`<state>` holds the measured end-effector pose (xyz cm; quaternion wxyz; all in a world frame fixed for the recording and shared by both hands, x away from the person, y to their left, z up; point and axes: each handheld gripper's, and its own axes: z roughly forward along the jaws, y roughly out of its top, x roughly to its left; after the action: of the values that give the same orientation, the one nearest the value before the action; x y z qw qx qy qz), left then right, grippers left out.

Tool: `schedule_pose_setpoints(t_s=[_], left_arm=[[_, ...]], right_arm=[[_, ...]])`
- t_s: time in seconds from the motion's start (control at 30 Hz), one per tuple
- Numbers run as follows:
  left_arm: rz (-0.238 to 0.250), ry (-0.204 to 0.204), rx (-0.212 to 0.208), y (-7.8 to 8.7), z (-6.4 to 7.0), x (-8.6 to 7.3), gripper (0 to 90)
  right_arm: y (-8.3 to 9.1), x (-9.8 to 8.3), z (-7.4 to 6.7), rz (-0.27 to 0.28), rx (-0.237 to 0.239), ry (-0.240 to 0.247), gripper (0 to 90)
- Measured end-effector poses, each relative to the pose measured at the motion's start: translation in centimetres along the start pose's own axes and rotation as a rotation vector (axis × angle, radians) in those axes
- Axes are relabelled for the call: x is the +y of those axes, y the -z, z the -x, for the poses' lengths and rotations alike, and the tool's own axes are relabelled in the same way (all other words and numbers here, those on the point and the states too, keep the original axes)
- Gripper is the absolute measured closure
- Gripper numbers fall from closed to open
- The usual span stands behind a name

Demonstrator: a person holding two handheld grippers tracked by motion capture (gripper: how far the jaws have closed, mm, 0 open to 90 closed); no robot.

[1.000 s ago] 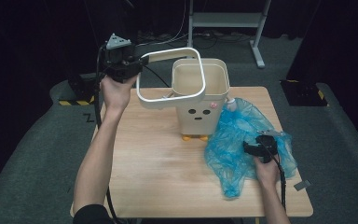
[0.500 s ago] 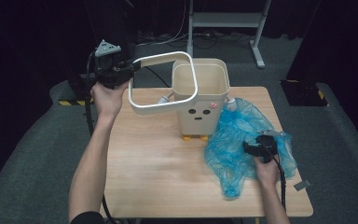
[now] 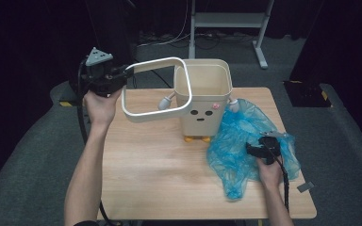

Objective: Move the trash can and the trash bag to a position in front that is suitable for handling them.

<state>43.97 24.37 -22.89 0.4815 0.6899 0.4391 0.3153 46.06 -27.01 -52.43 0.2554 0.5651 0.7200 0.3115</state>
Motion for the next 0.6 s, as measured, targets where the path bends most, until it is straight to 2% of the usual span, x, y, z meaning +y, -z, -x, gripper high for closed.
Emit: schedule_pose_setpoints(t_s=[0.23, 0.6], left_arm=[[0.006, 0.03, 0.007, 0.8, -0.9, -1.0, 77.1], [0.017, 0.037, 0.019, 1.6, -1.1, -2.0, 77.1]], right_arm=[[0.0, 0.0, 0.0, 0.0, 0.0, 0.0, 18.7], [0.0, 0.0, 0.0, 0.0, 0.0, 0.0, 18.7]])
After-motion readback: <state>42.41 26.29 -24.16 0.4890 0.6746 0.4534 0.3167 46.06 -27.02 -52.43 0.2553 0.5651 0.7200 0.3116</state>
